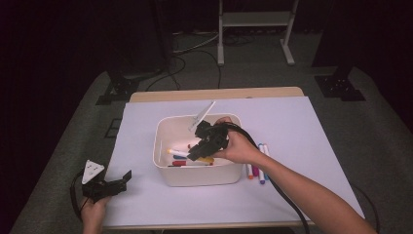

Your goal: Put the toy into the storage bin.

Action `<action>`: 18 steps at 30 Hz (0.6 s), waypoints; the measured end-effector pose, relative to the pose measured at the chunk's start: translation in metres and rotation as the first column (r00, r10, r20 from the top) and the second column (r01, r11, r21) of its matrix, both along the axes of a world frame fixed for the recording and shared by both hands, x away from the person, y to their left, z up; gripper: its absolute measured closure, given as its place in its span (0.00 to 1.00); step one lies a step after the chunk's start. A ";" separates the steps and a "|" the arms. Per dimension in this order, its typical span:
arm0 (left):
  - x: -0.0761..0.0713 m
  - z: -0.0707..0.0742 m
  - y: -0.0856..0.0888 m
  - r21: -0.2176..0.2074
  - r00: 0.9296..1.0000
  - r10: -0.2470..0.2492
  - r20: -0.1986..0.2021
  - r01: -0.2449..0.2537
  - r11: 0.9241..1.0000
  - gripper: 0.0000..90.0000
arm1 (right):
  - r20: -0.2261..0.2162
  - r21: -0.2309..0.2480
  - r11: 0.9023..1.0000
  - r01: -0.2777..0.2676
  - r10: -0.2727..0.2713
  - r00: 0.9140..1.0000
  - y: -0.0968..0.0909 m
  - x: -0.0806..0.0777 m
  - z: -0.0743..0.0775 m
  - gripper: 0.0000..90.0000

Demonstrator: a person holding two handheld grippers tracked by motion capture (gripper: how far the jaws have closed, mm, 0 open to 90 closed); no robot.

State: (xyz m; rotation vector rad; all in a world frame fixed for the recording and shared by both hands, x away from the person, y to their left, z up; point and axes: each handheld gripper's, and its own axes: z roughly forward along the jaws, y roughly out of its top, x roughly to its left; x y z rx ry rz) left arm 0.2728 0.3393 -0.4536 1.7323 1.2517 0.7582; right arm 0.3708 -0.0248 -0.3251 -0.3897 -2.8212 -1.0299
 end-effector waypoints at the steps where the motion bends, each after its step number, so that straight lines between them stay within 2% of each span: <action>1: 0.000 0.000 0.000 0.000 1.000 0.000 0.000 0.000 1.000 0.00 | 0.001 -0.004 1.000 -0.001 0.001 1.000 0.001 0.000 -0.001 0.84; 18: 0.000 0.000 0.000 0.000 1.000 -0.002 0.004 0.002 1.000 0.00 | -0.013 -0.046 0.999 -0.025 0.025 1.000 0.018 0.005 -0.018 0.84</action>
